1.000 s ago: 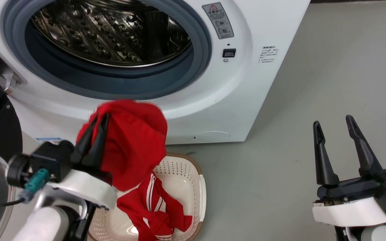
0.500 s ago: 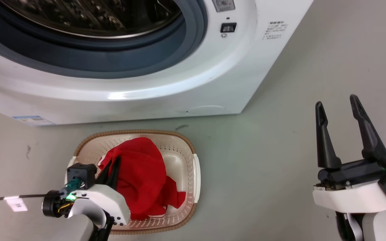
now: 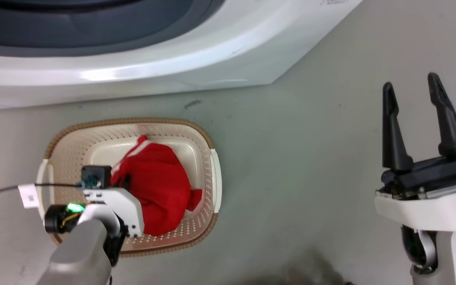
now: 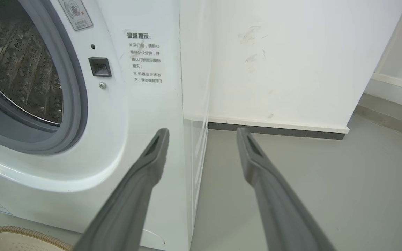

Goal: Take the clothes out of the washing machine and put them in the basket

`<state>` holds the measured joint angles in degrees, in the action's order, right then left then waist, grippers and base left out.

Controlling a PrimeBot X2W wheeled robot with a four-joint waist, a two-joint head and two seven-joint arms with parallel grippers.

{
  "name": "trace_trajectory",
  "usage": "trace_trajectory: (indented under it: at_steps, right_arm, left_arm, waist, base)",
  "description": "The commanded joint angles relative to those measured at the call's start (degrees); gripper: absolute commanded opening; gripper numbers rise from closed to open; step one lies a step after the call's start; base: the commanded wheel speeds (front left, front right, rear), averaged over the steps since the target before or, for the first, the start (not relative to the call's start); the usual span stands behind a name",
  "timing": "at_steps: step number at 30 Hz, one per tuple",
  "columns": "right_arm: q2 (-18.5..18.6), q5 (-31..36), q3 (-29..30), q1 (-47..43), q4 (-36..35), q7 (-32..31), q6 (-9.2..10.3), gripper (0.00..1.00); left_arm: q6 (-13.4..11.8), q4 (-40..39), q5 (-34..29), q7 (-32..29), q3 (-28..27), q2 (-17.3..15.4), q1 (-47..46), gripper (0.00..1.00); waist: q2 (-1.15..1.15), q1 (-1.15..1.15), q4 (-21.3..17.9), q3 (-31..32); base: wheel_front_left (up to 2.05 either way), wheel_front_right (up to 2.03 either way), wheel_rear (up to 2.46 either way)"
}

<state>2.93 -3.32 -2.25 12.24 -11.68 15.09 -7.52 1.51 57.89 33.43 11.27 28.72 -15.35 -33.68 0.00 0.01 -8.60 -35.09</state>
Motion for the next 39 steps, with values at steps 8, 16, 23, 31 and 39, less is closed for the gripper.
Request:
trace_trajectory:
  at_steps: [8,16,23,31,39]
  right_arm:
    - [-0.1,-1.45,0.74,4.47,-1.58,0.11,0.06,1.0]
    - [-0.1,-3.18,0.92,6.39,-1.98,0.1,0.06,1.0]
    - [-0.1,-3.59,0.92,6.73,-1.28,0.11,0.06,1.0]
    - [-0.08,-1.94,0.55,2.65,0.6,0.1,0.06,1.0]
    - [-0.08,-0.57,0.06,-0.85,1.53,0.1,0.06,1.0]
  left_arm:
    - [0.58,10.29,-1.1,-0.9,0.94,1.05,-10.54,0.0]
    - [-1.42,15.03,-0.78,-4.9,1.29,1.74,-16.15,0.0]
    - [-1.77,15.58,-0.81,-5.05,1.88,2.0,-16.03,1.0]
    - [1.01,15.79,-0.27,2.25,2.57,4.25,-9.57,1.0]
    - [0.21,10.26,-1.88,4.0,2.46,4.22,-3.24,1.0]
  waist:
    - [0.0,-0.01,-2.86,-11.05]
    - [0.0,-0.01,-4.2,-16.3]
    - [0.0,-0.01,-4.5,-15.24]
    - [0.0,-0.01,-1.65,-4.35]
    - [0.0,-0.01,0.58,3.9]
  base:
    - [0.0,0.0,0.0]
    - [0.0,0.0,0.0]
    - [0.0,0.0,0.0]
    - [0.0,0.0,0.0]
    - [0.0,0.0,0.0]
